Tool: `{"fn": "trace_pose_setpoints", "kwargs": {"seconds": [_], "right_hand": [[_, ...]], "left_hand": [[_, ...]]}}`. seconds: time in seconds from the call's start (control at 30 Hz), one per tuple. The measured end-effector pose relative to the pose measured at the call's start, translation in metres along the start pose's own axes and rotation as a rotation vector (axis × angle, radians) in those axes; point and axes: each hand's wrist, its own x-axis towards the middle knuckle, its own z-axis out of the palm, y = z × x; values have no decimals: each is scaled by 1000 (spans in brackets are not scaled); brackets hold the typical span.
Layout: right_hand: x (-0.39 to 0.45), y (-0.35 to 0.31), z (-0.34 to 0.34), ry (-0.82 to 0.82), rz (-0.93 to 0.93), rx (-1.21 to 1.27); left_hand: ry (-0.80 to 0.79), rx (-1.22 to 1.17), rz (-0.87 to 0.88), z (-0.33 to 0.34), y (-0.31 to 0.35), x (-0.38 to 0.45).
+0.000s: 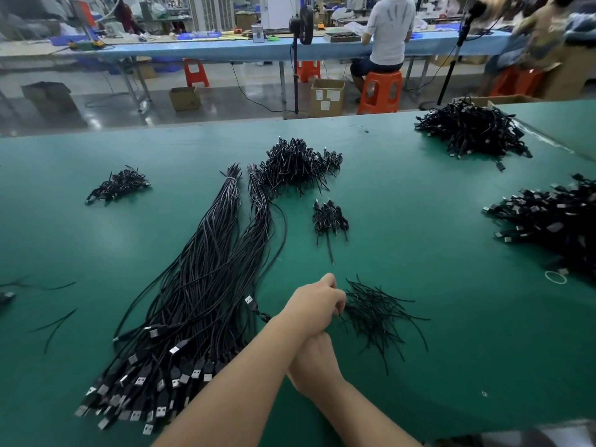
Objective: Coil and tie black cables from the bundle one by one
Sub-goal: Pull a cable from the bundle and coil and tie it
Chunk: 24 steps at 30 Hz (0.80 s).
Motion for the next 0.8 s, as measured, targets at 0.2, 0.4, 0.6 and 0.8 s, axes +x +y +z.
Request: {"fn": "trace_pose_setpoints", "kwargs": {"seconds": [0.2, 0.4, 0.6, 0.8], "right_hand": [[0, 1, 3, 61, 9, 19], [6, 4, 8, 136, 290, 401], [8, 10, 7, 84, 431, 673], [7, 13, 4, 47, 436, 764]], "left_hand": [[210, 15, 77, -9, 4, -12], [866, -460, -140, -37, -8, -54], [956, -1018, -804, -33, -51, -88], [415, -829, -728, -1, -44, -86]]}}
